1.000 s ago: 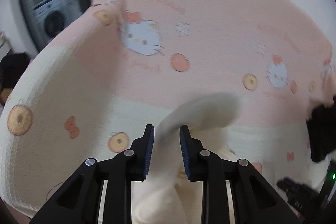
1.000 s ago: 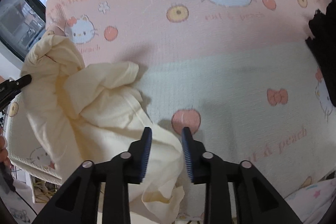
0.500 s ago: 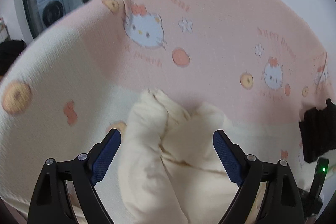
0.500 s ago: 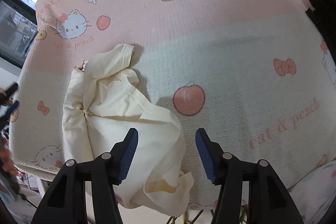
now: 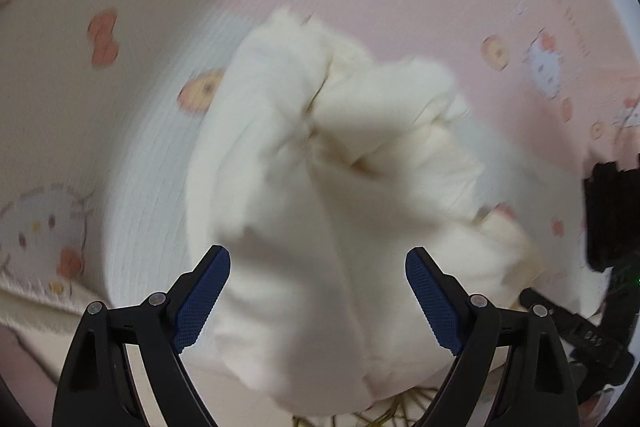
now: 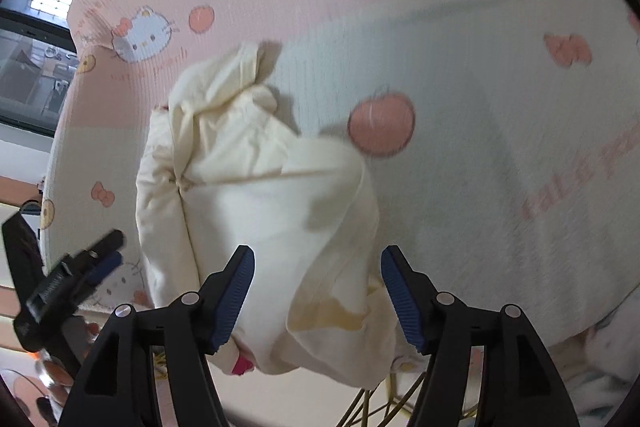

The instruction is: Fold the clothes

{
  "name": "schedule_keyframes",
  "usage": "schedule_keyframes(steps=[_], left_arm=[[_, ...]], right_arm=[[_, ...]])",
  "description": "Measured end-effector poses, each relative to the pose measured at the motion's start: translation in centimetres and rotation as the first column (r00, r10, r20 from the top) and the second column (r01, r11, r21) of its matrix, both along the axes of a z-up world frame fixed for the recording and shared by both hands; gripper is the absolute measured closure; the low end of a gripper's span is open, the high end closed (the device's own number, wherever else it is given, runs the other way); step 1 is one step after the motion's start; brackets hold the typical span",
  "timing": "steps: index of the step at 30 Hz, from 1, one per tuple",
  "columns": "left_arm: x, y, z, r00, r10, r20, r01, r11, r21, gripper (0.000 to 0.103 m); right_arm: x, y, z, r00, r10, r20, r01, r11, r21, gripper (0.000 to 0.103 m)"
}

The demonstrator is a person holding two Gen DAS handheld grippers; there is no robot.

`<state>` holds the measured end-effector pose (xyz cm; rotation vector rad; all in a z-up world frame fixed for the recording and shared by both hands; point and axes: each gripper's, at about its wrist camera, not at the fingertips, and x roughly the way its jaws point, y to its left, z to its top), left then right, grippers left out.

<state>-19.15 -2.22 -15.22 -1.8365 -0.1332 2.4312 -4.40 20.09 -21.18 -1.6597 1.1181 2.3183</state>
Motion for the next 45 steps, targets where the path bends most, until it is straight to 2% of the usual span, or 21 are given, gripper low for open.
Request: schedule_keyframes(steps=[3, 6, 12, 18, 22, 25, 26, 28, 30, 31, 32, 33, 35, 38, 42, 45], left_arm=[[0.5, -0.2, -1.2, 0.999, 0.014, 0.040, -0.013, 0.999, -0.046, 0.013], [1.0, -0.3, -2.4, 0.996, 0.011, 0.089, -0.009, 1.000, -0.016, 0.013], [1.4, 1.0, -4.6, 0.991, -0.008, 0.137, 0.014, 0.999, -0.047, 0.013], [1.5, 1.4, -5.3, 0.992, 0.010, 0.123, -0.001, 0.997, -0.079, 0.013], [1.8, 2.0, -6.0, 0.994, -0.018, 0.112, 0.037, 0.985, -0.171, 0.013], [2.3, 2.3, -6.2, 0.994, -0.036, 0.103, 0.056, 0.977, -0.204, 0.013], [2.4, 2.3, -6.1, 0.994, -0.038, 0.100, 0.058, 0.977, -0.206, 0.013], [2.6, 2.2, -6.0, 0.994, -0.040, 0.098, 0.060, 0.976, -0.207, 0.013], [2.9, 2.1, -5.8, 0.994, -0.045, 0.099, 0.065, 0.976, -0.206, 0.020], [3.1, 1.9, -5.5, 0.994, -0.049, 0.095, 0.067, 0.978, -0.198, 0.028], [3.3, 1.8, -5.2, 0.995, -0.053, 0.090, 0.069, 0.980, -0.184, 0.034], [3.5, 1.7, -4.9, 0.995, -0.058, 0.082, 0.071, 0.982, -0.173, 0.038], [3.8, 1.3, -4.2, 0.995, -0.072, 0.065, 0.081, 0.985, -0.153, 0.055], [4.2, 0.8, -3.1, 0.995, -0.080, 0.054, 0.086, 0.989, -0.124, 0.064], [4.5, -0.5, -1.2, 0.999, -0.051, 0.019, 0.051, 0.999, -0.013, 0.068], [4.4, -1.2, 0.4, 0.999, -0.032, -0.009, 0.032, 0.997, 0.071, 0.070]], right_arm=[[-0.2, -1.0, -0.9, 0.999, 0.026, 0.020, -0.026, 1.000, -0.005, 0.038], [-0.5, -2.0, -1.6, 0.998, 0.052, 0.029, -0.052, 0.999, 0.005, 0.038], [-1.1, -3.5, -2.5, 0.994, 0.093, 0.049, -0.095, 0.994, 0.052, 0.036], [-1.4, -4.7, -2.8, 0.991, 0.121, 0.063, -0.127, 0.985, 0.113, 0.036], [-1.7, -5.9, -3.1, 0.987, 0.140, 0.080, -0.153, 0.971, 0.185, 0.036], [-2.0, -7.0, -3.2, 0.982, 0.168, 0.087, -0.185, 0.948, 0.258, 0.036], [-2.1, -7.4, -3.2, 0.979, 0.181, 0.090, -0.199, 0.937, 0.285, 0.038], [-2.3, -8.2, -3.3, 0.972, 0.209, 0.104, -0.232, 0.909, 0.346, 0.051], [-2.4, -8.8, -3.3, 0.967, 0.224, 0.118, -0.253, 0.883, 0.396, 0.067], [-2.5, -9.0, -3.1, 0.966, 0.232, 0.113, -0.258, 0.877, 0.405, 0.071], [-2.6, -9.1, -3.0, 0.965, 0.239, 0.107, -0.262, 0.872, 0.414, 0.084], [-2.6, -9.3, -2.8, 0.964, 0.247, 0.102, -0.267, 0.866, 0.422, 0.090], [-2.8, -9.7, -2.5, 0.960, 0.265, 0.093, -0.278, 0.851, 0.445, 0.092], [-3.0, -10.6, -1.9, 0.949, 0.299, 0.096, -0.304, 0.803, 0.513, 0.093], [-2.8, -10.9, -0.4, 0.946, 0.310, 0.091, -0.299, 0.734, 0.609, 0.094], [-3.0, -10.4, 0.7, 0.954, 0.289, 0.080, -0.265, 0.690, 0.673, 0.095]])
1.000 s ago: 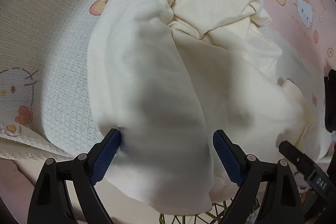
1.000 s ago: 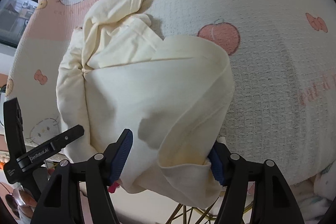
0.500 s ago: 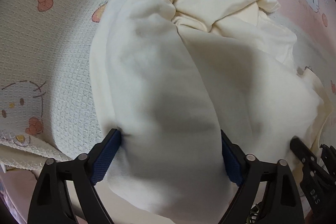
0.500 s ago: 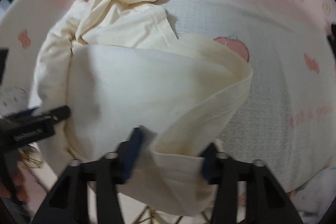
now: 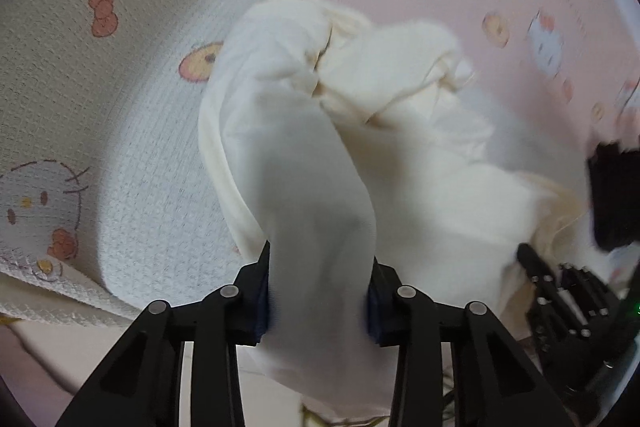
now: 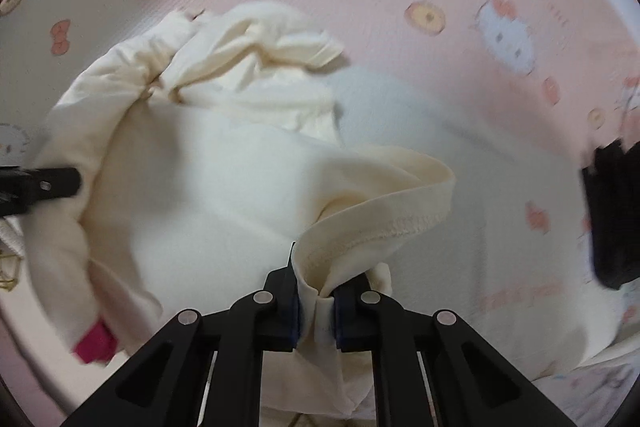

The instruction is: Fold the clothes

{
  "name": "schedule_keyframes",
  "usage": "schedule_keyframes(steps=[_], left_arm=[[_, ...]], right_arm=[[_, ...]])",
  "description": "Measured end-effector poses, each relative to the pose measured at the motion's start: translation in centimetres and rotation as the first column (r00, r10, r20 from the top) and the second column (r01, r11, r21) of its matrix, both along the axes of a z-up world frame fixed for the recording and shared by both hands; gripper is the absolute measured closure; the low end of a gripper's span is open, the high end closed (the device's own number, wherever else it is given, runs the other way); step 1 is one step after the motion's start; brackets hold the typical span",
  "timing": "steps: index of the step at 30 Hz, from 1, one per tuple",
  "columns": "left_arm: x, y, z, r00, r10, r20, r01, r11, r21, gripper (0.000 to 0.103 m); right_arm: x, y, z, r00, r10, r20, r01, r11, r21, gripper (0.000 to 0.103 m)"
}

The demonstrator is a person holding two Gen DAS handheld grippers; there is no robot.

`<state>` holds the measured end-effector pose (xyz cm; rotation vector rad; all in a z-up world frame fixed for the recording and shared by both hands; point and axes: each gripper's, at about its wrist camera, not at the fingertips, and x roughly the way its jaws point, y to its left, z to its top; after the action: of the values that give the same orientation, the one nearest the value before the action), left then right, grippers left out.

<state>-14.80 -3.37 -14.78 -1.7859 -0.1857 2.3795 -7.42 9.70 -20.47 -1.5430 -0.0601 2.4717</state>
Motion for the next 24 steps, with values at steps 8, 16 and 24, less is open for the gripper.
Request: schedule_keyframes(steps=[8, 16, 24], left_arm=[[-3.0, 1.4, 4.3, 0.992, -0.035, -0.119, 0.051, 0.990, 0.132, 0.074], [-6.2, 3.6, 10.0, 0.965, -0.054, -0.258, 0.134, 0.943, 0.305, 0.075], [-5.9, 3.3, 15.3, 0.918, -0.042, -0.395, 0.231, 0.865, 0.445, 0.075]], right_arm=[[-2.1, 6.3, 3.2, 0.988, -0.135, -0.070, 0.140, 0.987, 0.084, 0.096], [-2.1, 9.5, 4.4, 0.976, -0.197, -0.094, 0.202, 0.978, 0.043, 0.096], [-0.2, 11.4, 6.0, 0.949, -0.288, -0.126, 0.298, 0.953, 0.064, 0.096]])
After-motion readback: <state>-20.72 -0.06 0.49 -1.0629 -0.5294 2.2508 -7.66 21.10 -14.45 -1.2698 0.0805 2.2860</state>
